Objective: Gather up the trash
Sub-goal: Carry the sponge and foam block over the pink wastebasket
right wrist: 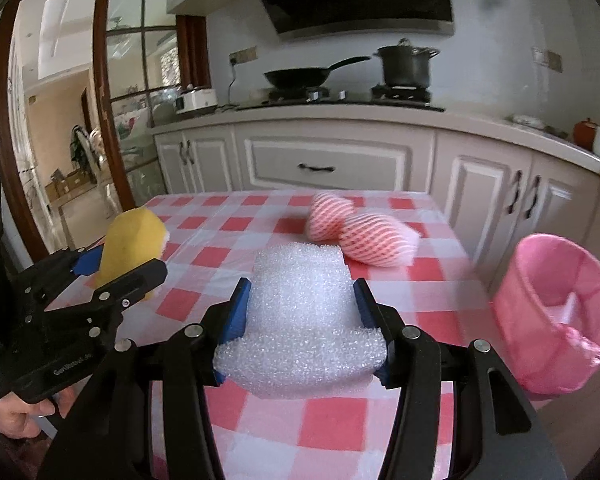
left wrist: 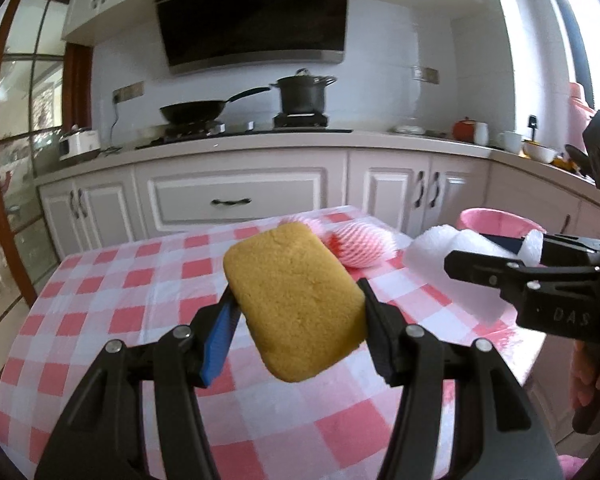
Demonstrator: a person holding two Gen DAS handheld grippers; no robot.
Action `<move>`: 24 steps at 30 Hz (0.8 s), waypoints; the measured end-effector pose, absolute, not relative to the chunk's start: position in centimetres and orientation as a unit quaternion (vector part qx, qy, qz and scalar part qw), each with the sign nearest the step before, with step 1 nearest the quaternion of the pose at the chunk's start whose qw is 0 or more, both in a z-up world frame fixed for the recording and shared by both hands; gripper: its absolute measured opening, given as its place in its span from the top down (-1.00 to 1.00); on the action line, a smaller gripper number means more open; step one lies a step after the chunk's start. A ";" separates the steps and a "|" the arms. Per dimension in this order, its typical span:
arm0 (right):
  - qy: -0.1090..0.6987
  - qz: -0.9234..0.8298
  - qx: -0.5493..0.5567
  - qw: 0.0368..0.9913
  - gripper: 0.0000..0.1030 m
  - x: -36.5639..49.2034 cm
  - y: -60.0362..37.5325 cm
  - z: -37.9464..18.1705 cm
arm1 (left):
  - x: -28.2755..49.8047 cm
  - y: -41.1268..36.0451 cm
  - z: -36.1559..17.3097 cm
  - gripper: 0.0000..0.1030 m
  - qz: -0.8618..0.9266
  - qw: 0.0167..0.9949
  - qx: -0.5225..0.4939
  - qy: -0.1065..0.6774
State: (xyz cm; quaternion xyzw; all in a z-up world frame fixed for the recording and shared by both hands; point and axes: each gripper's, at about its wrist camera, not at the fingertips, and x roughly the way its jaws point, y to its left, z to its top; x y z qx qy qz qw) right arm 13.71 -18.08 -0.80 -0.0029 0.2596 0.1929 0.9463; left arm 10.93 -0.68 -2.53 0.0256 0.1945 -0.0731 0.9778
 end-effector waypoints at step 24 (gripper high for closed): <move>0.222 0.019 0.079 0.972 0.02 14.9 -37.8 -1.0 | 18.4 -18.0 -0.7 -0.09 -0.287 0.942 0.066 0.164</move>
